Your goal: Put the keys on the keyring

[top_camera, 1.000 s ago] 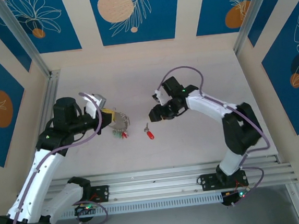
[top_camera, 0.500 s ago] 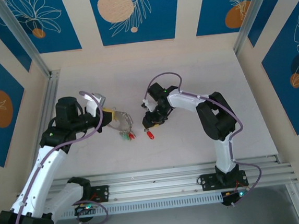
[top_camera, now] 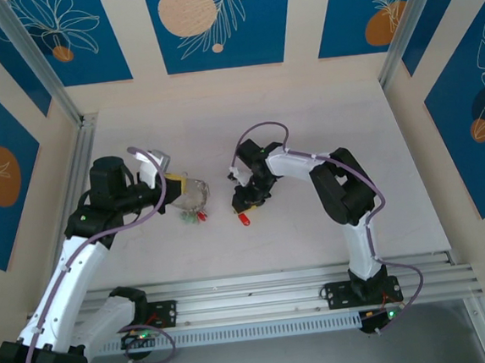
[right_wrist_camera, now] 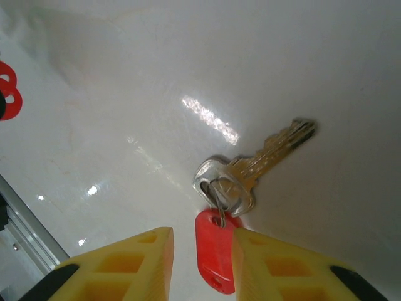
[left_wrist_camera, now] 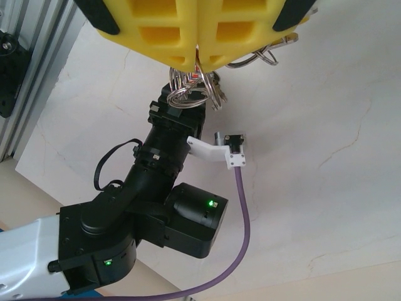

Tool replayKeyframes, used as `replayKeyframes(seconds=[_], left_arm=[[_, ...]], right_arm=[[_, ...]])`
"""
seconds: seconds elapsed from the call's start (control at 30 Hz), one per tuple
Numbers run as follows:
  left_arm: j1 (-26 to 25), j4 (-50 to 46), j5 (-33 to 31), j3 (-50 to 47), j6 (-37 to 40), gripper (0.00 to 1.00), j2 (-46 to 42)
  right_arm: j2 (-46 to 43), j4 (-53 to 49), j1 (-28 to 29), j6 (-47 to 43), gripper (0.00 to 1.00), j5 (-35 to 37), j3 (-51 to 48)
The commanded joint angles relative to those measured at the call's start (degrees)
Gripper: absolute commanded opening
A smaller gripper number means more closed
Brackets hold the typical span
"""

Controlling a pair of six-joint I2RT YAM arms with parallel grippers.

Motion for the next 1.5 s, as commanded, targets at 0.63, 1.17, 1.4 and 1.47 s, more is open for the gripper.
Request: replayKeyframes(seconds=[0.63,1.17,1.4,1.47], left_arm=[[0.87,3.2,2.64,-0.15,-0.22,0.0,-0.84],[0.87,2.82,2.28,0.19,0.42,0.0,-0.83],[0.79,3.06,1.97,1.31,1.17,0.0,-1.81],[0.7,2.97,1.92,1.9,1.48,0.0,-2.43]], right_arm=[[2.39,-0.28,0.74,-0.78,0.24,-0.76,2.27],[-5.47,4.46,1.31,-2.27,0.0,-3.14,-3.08],[-26.59,9.62,4.49,-5.73,0.0,-6.75,-12.61],[-32.62,10.45,4.91,-5.5,0.0,-9.14,-14.43]])
